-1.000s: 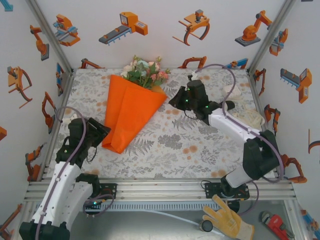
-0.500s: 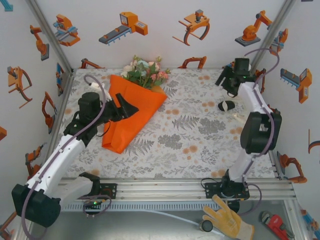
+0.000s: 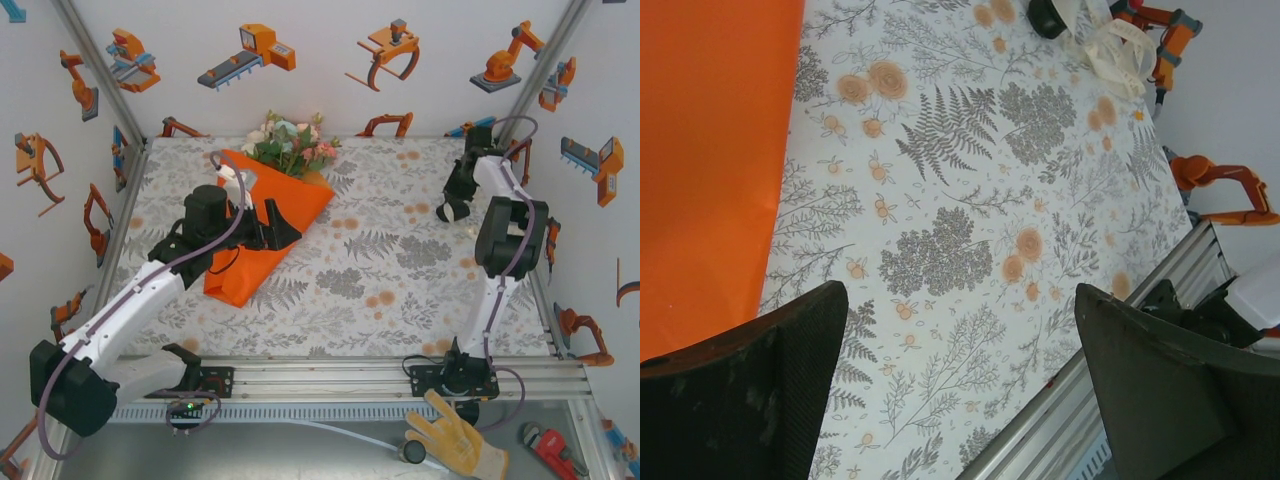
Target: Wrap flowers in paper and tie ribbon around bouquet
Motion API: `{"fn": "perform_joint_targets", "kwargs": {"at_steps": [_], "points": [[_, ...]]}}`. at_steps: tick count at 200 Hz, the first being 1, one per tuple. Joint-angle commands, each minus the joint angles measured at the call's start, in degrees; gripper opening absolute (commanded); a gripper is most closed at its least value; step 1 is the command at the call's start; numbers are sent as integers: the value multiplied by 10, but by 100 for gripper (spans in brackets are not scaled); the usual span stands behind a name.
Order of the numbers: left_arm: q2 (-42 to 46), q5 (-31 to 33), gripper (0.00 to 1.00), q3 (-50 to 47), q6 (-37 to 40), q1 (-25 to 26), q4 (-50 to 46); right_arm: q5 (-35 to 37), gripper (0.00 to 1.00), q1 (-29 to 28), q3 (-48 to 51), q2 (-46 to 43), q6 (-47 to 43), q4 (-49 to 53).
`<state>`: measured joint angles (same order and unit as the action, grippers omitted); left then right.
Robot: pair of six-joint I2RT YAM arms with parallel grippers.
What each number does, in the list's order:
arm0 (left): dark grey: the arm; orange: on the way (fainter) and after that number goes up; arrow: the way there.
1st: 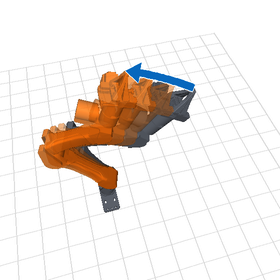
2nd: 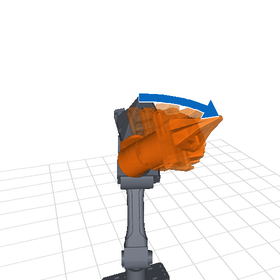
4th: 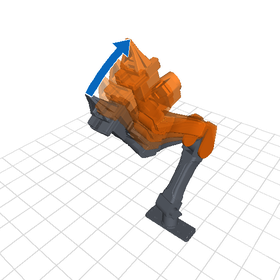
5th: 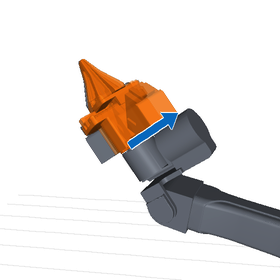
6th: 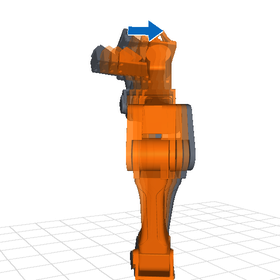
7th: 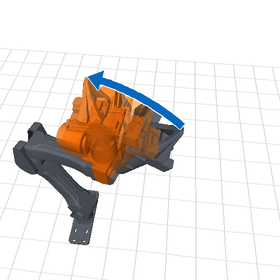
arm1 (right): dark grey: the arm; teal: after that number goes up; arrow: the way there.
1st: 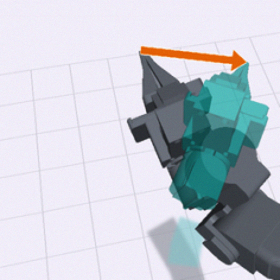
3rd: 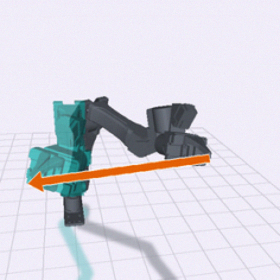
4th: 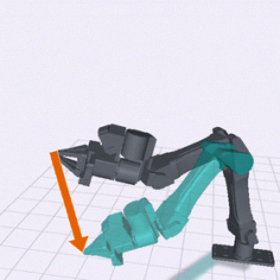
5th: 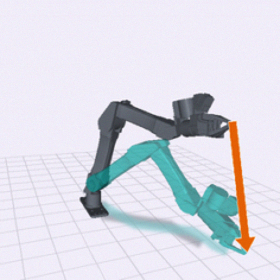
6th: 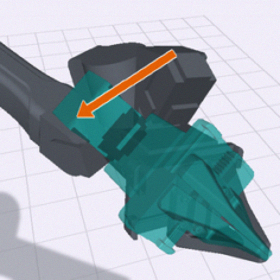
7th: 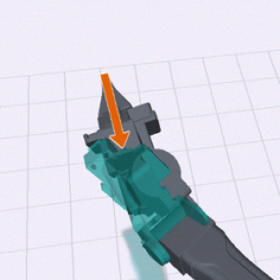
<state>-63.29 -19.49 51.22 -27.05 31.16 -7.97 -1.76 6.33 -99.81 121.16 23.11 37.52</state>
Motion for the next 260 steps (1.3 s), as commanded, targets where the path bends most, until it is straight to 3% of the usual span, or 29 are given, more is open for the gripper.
{"fn": "perform_joint_targets", "kwargs": {"at_steps": [1,23,38,62,76,97,116,129,144,166,180,187,231,248,260], "points": [[-9,-37,88,-7,25,6,43,-30,0,-10,7,-89,17,10],[-43,-92,90,-9,30,35,145,-67,0,-42,81,-225,88,-38],[-83,-109,92,5,50,79,226,-50,0,-84,139,-333,155,-89],[-173,-52,96,49,110,165,332,48,0,-177,171,-465,217,-122],[-218,-33,97,84,132,191,366,39,0,-206,164,-509,232,-124],[-254,-9,100,113,106,194,426,-11,0,-234,165,-537,234,-131],[-263,38,97,125,89,194,436,-119,0,-253,177,-528,243,-161],[-267,39,97,131,97,193,432,-131,0,-277,177,-519,243,-159],[-284,-6,97,144,102,192,441,-130,0,-306,177,-508,240,-161],[-335,-159,97,211,65,189,415,-130,0,-326,172,-500,241,-168],[-349,-179,100,208,34,194,466,-127,0,-333,175,-501,241,-169],[-353,-157,93,201,23,193,482,-133,0,-336,178,-501,244,-173],[-325,-15,0,192,44,176,390,-84,3,-341,193,-535,207,-125],[-298,58,0,204,50,173,306,-31,34,-338,199,-558,132,-76],[-277,105,0,206,47,172,254,56,56,-326,224,-580,107,-35]]}}
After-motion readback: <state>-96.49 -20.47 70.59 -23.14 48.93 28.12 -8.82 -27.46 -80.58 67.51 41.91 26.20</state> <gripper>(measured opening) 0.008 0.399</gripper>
